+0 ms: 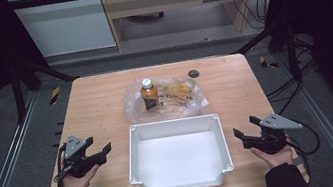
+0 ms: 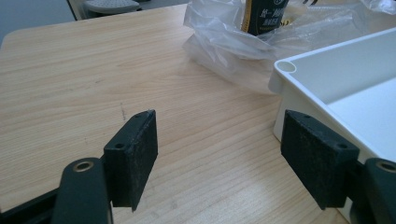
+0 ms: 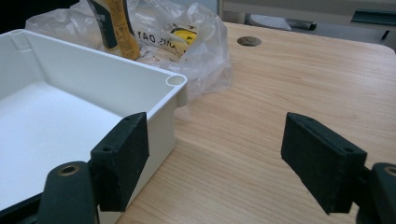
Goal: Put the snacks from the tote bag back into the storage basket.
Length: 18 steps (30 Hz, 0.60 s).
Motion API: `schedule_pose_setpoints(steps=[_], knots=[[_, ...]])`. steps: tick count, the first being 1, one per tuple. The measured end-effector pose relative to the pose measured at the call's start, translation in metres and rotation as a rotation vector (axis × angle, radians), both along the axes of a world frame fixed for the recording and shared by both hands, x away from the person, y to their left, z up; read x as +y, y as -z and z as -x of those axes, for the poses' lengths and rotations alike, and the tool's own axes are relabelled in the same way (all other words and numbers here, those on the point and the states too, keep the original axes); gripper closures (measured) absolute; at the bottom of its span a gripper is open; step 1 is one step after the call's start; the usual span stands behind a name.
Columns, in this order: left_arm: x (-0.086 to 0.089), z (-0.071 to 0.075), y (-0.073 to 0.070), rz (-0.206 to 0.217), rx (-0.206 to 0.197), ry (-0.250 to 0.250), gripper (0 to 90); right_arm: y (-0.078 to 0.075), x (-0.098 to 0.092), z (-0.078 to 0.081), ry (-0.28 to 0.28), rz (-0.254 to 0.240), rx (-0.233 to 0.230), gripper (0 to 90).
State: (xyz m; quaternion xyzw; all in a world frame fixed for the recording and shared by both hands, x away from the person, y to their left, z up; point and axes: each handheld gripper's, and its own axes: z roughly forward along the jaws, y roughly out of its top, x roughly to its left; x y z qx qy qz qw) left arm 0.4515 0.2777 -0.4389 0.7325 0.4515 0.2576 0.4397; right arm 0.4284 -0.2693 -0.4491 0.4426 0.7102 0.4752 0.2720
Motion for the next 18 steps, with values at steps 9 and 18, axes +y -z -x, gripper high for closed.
schedule_pose_setpoints(steps=[9,18], knots=[[-0.0053,-0.0015,-0.0028,0.016,0.0,0.007,27.2,0.0,0.0001,0.0001,0.0,0.003,0.003,23.3],[-0.009,-0.0033,-0.0064,0.033,-0.009,0.01,27.3,-0.0002,0.0001,-0.0003,-0.007,-0.001,0.006,23.2]])
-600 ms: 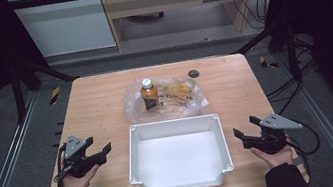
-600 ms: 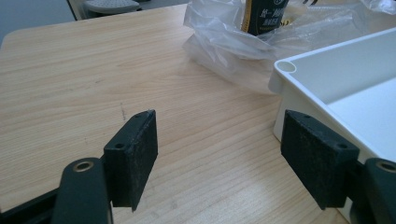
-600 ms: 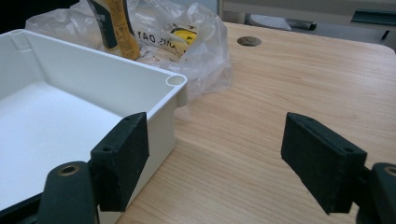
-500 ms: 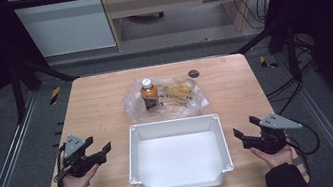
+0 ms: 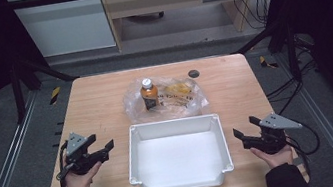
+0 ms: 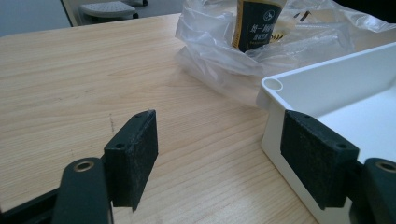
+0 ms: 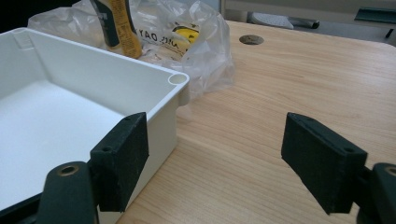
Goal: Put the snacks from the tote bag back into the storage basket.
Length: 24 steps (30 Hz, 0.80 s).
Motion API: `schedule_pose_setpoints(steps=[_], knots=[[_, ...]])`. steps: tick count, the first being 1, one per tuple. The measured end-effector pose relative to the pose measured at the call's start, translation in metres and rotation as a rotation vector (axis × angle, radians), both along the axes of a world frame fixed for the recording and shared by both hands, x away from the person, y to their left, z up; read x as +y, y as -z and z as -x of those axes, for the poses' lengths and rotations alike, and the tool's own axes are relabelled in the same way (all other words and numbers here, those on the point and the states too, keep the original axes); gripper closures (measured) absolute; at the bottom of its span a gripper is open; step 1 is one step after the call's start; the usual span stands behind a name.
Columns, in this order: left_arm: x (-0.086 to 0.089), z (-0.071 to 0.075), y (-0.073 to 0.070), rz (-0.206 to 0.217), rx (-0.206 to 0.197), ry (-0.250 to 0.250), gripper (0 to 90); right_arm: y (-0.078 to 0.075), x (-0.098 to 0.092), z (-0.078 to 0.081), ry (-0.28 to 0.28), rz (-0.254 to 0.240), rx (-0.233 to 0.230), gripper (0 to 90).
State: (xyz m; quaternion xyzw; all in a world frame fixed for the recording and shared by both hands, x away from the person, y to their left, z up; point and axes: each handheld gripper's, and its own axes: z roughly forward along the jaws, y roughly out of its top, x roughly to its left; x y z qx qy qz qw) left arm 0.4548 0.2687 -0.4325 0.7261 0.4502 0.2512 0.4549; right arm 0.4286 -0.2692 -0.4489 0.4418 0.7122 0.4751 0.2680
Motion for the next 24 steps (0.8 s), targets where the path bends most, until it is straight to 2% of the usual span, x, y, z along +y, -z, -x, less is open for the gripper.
schedule_pose_setpoints(steps=[18,24], knots=[[-0.01,-0.008,-0.01,0.024,-0.023,0.025,27.6,0.0,0.001,0.0,0.001,0.0,0.007,21.9],[-0.016,-0.012,-0.013,0.012,-0.033,0.04,27.8,-0.001,0.0,0.0,0.004,0.0,0.003,21.7]])
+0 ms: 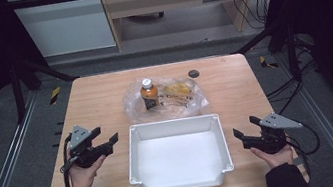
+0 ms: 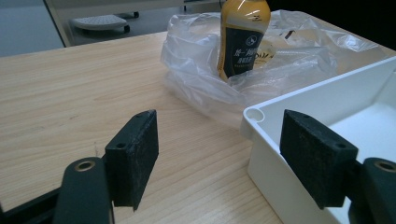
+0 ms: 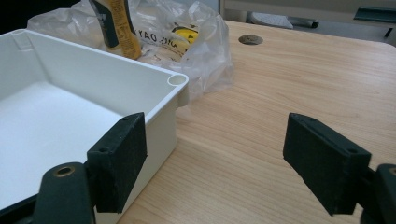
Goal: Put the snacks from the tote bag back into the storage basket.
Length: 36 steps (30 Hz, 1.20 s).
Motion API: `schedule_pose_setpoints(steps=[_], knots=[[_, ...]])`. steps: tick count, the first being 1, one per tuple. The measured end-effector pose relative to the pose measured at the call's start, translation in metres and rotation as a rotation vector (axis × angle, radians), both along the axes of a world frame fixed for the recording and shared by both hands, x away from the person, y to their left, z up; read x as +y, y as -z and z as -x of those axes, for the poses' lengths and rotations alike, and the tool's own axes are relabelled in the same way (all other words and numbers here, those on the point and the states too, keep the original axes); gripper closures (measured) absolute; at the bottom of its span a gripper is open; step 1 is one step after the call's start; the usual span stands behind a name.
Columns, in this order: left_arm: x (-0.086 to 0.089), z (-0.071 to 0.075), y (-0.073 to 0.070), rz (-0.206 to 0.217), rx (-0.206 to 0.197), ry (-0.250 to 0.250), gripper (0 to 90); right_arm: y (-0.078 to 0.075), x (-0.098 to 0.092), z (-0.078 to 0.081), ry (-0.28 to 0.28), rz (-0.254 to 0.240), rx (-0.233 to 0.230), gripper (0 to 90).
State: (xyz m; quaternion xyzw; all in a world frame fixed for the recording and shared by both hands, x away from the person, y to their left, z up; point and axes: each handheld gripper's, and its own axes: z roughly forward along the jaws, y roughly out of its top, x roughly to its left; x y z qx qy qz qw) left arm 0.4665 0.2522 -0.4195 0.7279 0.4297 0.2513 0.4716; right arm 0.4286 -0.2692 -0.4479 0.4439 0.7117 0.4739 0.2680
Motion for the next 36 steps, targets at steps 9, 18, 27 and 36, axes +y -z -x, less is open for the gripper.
schedule_pose_setpoints(steps=[9,18,27,36], knots=[[-0.007,-0.003,-0.005,0.004,-0.018,0.013,28.1,0.0,0.001,0.0,-0.003,0.003,-0.007,21.9],[-0.015,-0.01,-0.014,0.01,-0.033,0.017,28.1,-0.001,0.002,0.0,-0.006,0.005,-0.006,22.0],[-0.024,-0.017,-0.02,0.02,-0.045,0.022,28.4,-0.001,0.002,0.0,-0.005,0.005,-0.006,22.0],[-0.033,-0.023,-0.025,0.023,-0.051,0.027,28.8,-0.001,0.002,0.0,-0.007,0.002,-0.003,21.8]])
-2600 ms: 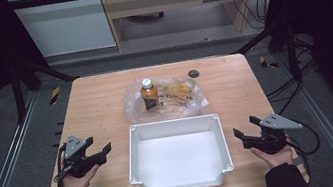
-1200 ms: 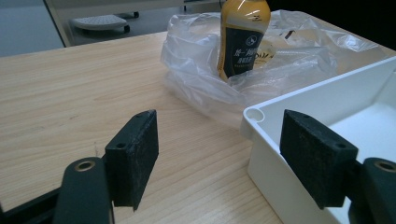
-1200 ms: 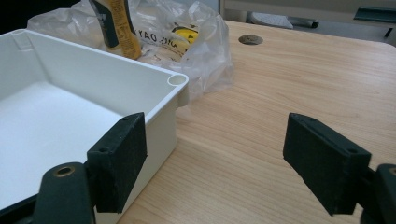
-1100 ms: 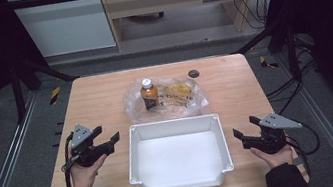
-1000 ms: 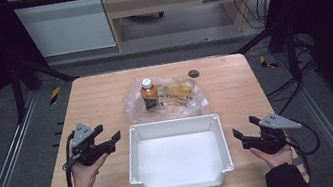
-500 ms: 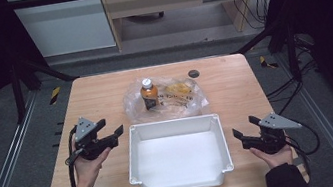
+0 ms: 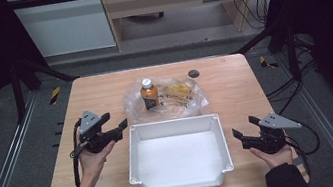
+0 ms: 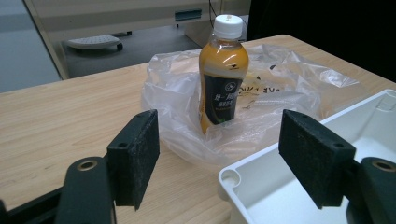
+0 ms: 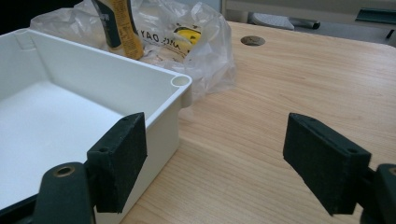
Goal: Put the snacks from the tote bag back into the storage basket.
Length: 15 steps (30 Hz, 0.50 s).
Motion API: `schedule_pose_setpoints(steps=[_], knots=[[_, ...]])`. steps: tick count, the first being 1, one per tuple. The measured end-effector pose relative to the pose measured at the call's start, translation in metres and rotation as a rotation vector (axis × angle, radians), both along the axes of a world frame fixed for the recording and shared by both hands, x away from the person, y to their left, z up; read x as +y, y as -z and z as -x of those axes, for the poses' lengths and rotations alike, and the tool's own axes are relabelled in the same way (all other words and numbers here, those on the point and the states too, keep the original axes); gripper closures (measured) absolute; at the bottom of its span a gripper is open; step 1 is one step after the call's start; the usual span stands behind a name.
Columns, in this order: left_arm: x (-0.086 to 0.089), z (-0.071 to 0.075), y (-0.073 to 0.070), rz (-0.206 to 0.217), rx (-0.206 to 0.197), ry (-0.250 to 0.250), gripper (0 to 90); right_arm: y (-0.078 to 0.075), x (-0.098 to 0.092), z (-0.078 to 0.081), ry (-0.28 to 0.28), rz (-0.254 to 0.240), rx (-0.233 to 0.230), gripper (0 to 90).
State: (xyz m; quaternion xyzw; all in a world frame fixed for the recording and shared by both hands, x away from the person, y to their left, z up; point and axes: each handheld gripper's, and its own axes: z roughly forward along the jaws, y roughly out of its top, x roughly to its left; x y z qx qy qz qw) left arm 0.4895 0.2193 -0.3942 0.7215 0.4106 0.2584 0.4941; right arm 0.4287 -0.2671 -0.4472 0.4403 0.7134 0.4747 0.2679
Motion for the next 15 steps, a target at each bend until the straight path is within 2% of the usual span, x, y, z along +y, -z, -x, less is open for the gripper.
schedule_pose_setpoints(steps=[15], knots=[[-0.015,-0.012,-0.005,-0.006,-0.004,0.005,28.7,0.0,0.001,-0.001,-0.002,0.001,0.0,22.2]])
